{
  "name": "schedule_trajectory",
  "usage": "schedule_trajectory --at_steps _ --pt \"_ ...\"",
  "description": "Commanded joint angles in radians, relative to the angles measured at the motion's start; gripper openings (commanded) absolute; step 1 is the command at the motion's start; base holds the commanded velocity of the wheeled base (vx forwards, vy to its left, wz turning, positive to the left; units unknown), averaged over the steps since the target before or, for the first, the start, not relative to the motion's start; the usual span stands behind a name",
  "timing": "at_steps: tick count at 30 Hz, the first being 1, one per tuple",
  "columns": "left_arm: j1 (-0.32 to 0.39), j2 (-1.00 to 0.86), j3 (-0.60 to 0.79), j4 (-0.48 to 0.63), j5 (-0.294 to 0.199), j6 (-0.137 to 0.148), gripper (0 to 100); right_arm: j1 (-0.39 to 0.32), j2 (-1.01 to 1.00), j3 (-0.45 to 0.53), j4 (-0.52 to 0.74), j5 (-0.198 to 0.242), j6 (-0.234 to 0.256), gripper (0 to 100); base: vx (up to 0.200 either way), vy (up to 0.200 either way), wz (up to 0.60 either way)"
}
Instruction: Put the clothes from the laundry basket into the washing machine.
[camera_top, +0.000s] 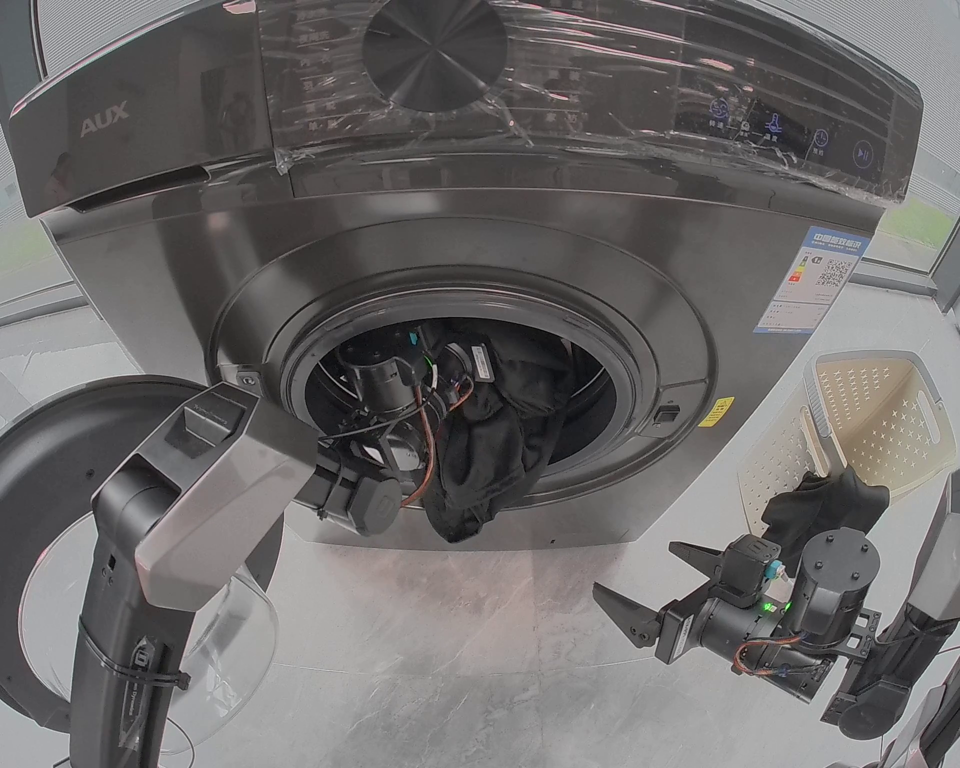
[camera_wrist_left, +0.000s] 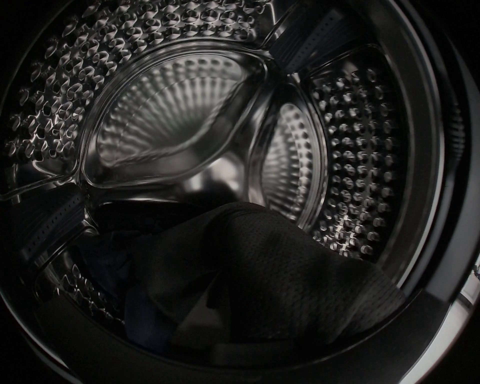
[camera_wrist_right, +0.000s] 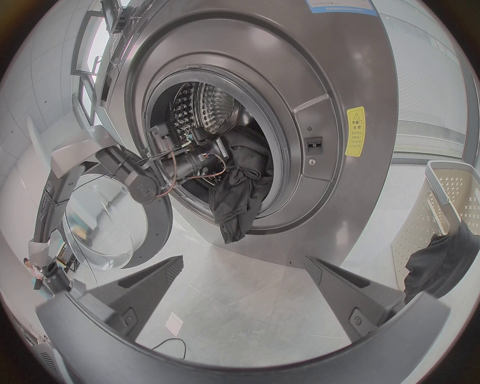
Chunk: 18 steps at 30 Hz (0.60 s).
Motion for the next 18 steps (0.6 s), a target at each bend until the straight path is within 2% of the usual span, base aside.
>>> schedule_trajectory --at_steps 1,6,7,8,9,12,13,18 --pt "0.030 0.121 -0.235 0.125 0.060 -0.001 0 0.001 0.002 0.000 -0.001 0.000 0.000 100 0.000 0.000 0.00" --pt "0.040 0.121 -0.240 0.137 0.062 -0.014 0 0.001 0.002 0.000 -0.001 0.000 0.001 100 0.000 0.000 0.00" --pt "0.039 0.118 -0.235 0.137 0.062 -0.020 100 0.001 0.003 0.000 0.001 0.000 0.000 100 0.000 0.000 0.00" --pt "0.039 0.118 -0.235 0.137 0.062 -0.020 100 0.001 0.003 0.000 0.001 0.000 0.000 100 0.000 0.000 0.00" --pt "0.033 0.106 -0.220 0.139 0.062 -0.044 100 -0.001 0.003 0.000 0.001 0.000 0.000 100 0.000 0.000 0.00" --pt "0.025 0.066 -0.169 0.148 0.067 -0.073 100 0.001 0.003 0.000 0.001 0.000 0.000 100 0.000 0.000 0.00" --pt "0.014 0.027 -0.111 0.163 0.065 -0.087 100 0.001 0.003 0.000 -0.001 0.000 0.000 100 0.000 0.000 0.00" --pt "-0.009 -0.042 0.014 0.188 0.067 -0.100 100 0.001 0.002 0.000 -0.001 0.000 0.000 100 0.000 0.000 0.00"
